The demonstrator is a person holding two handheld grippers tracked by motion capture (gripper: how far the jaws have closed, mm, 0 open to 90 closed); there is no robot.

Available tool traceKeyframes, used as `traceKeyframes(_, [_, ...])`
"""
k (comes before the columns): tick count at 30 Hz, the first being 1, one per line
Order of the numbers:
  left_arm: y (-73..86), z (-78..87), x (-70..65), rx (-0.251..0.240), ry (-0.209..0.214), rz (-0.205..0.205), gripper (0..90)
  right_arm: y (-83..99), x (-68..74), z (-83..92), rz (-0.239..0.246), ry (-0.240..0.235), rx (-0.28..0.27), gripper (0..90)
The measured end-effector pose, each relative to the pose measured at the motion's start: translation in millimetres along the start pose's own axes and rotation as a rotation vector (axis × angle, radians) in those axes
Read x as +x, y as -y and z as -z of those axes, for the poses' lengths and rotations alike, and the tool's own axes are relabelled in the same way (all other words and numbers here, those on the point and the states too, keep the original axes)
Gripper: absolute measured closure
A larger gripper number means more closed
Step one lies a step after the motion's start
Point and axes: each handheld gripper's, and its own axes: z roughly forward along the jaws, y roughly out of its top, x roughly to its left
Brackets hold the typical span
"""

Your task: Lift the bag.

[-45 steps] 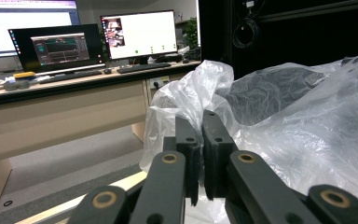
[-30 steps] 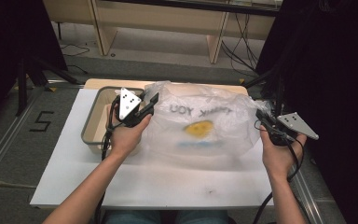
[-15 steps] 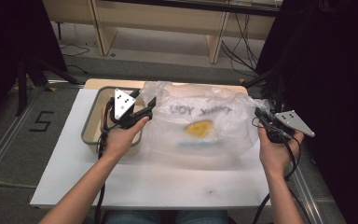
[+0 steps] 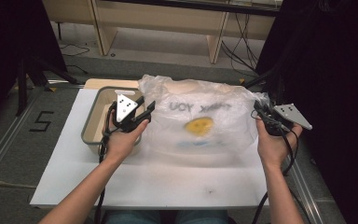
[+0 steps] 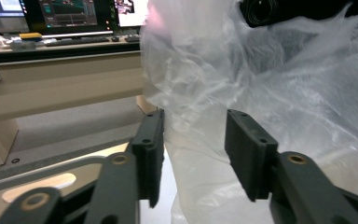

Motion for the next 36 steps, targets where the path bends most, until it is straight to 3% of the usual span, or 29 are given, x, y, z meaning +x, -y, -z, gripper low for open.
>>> traceKeyframes(4, [1.7,-2.1,-1.4,0.008,0.001,0.001,60.5,-0.3,-1.0,-6.5,-0.007,0.007,0.005,74.7])
traceKeyframes(9, [2.3,-6.7,-0.3,0.012,-0.011,0.005,60.7,-0.2,-1.0,-8.8,-0.006,0.001,-0.002,62.3])
traceKeyframes(20, [4.2,-22.3,-1.9,0.027,-0.034,0.008,60.5,-6.8,-6.9,14.4,0.023,0.007,-0.06,34.2])
traceKeyframes(29, [5.3,-25.0,-1.5,0.035,-0.047,-0.008,59.5,-8.5,-16.3,31.9,0.055,-0.01,-0.078,26.5])
traceKeyframes(36, [5.3,-27.7,-1.9,0.04,-0.045,-0.009,59.8,-4.8,-10.9,35.9,0.068,-0.089,-0.058,21.3])
